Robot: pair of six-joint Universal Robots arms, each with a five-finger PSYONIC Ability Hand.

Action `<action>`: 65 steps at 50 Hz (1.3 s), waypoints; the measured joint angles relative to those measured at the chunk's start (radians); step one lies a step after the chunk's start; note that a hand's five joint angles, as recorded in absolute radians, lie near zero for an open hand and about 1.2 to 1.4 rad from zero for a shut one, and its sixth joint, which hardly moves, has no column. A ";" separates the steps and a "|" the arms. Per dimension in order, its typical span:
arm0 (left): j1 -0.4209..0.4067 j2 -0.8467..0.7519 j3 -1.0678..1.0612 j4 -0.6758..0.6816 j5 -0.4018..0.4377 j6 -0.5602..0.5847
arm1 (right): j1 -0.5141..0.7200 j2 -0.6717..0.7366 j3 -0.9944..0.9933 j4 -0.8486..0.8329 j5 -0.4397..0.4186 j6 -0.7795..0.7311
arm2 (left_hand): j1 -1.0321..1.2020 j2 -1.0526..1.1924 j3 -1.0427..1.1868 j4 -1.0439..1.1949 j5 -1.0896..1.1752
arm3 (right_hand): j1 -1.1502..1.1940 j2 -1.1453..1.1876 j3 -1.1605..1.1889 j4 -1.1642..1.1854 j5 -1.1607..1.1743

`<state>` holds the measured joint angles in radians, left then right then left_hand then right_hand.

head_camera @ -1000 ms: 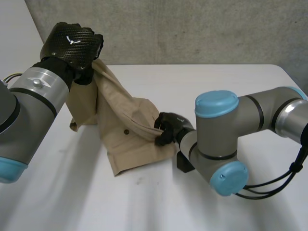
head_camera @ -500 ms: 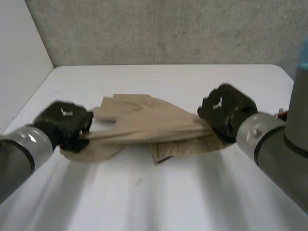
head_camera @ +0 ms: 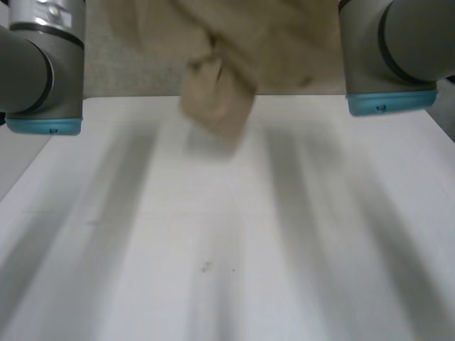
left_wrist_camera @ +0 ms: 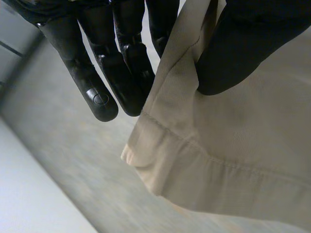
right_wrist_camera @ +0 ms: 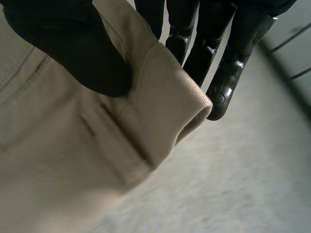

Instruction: Fold the shorts.

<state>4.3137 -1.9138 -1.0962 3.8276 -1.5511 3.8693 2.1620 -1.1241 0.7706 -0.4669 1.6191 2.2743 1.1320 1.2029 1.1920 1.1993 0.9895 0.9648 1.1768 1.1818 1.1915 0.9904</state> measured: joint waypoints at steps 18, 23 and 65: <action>-0.026 0.118 -0.616 0.083 0.001 -0.044 | -0.013 -0.071 0.551 0.209 0.026 0.033 | 0.000 0.001 0.001 0.000 0.000 | 0.004 0.000 0.014 0.000 0.010; -0.070 0.025 -0.753 0.104 0.000 -0.051 | -0.023 -0.007 0.687 0.238 0.038 0.119 | 0.000 0.001 0.002 0.000 0.000 | 0.004 0.000 0.014 0.000 0.010; -0.122 0.441 -0.838 -0.860 -0.016 -0.033 | -0.061 -0.288 0.868 0.922 -0.007 -0.014 | 0.000 0.001 0.002 0.000 0.000 | 0.003 0.000 0.014 0.000 0.012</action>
<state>4.1917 -1.4731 -1.9339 2.9678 -1.5674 3.8367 2.1008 -1.4117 1.6384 0.4551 1.6125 2.2606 1.1320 1.2041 1.1935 1.1995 0.9896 0.9681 1.1768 1.1956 1.1917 1.0021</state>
